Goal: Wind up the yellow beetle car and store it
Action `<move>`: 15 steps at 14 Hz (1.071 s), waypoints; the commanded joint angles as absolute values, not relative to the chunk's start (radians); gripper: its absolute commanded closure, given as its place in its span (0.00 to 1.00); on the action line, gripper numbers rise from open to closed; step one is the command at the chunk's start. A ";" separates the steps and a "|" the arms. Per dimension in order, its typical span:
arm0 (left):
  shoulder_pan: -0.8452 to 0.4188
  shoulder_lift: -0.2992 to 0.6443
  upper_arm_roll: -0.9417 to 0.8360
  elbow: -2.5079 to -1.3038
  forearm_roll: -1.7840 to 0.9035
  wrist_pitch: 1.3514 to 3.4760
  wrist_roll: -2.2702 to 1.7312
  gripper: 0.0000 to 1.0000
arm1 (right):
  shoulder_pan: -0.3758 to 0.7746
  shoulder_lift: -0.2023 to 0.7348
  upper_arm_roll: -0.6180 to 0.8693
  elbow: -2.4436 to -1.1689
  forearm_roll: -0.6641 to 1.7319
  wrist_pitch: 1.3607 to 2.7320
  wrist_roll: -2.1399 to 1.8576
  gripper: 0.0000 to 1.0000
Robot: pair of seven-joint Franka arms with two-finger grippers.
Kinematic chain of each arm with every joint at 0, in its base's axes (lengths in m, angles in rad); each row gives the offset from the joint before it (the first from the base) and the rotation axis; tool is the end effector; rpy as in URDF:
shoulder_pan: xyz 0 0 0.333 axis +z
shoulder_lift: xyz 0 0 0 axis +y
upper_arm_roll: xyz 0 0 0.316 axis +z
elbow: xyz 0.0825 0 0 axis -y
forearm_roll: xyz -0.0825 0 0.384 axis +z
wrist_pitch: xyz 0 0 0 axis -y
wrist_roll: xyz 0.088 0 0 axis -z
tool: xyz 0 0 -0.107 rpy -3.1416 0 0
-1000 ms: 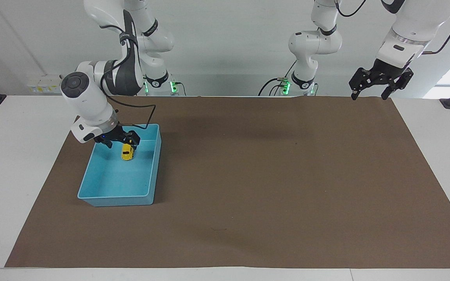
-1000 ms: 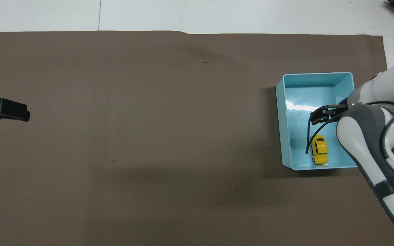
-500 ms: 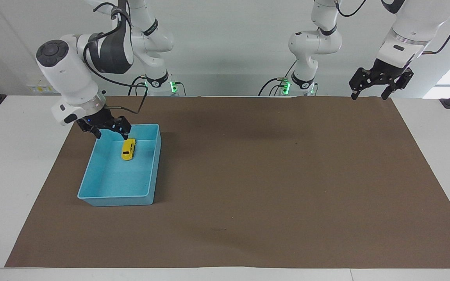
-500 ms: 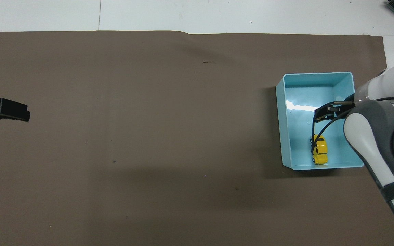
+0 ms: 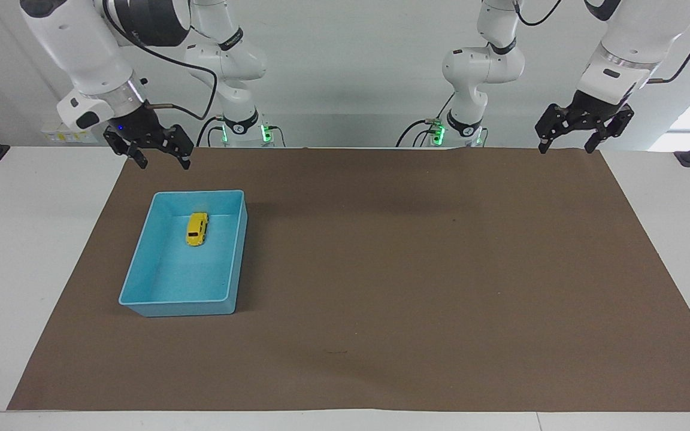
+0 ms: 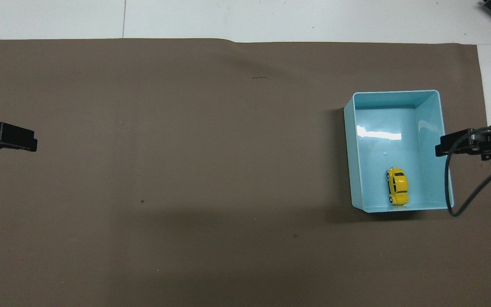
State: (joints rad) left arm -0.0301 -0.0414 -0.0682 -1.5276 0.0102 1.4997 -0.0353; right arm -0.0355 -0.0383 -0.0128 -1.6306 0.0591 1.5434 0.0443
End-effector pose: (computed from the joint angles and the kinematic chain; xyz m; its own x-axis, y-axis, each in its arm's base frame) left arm 0.5319 -0.0522 0.6609 0.9980 -0.0622 0.0139 -0.0620 -0.9980 -0.0125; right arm 0.5384 -0.0197 0.6152 0.9946 -0.0907 -0.0514 -0.0936 -0.9940 -0.0573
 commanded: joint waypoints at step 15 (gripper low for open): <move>-0.011 -0.063 -0.077 -1.543 -0.002 1.491 -0.038 0.00 | -0.043 0.021 -0.012 -1.534 0.045 1.537 0.022 0.00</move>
State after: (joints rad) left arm -0.0301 -0.0416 -0.0682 -1.5276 0.0102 1.4995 -0.0355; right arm -0.0364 0.0223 -0.0143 -1.5309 0.0498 1.5319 0.0414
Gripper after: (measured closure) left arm 0.000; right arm 0.000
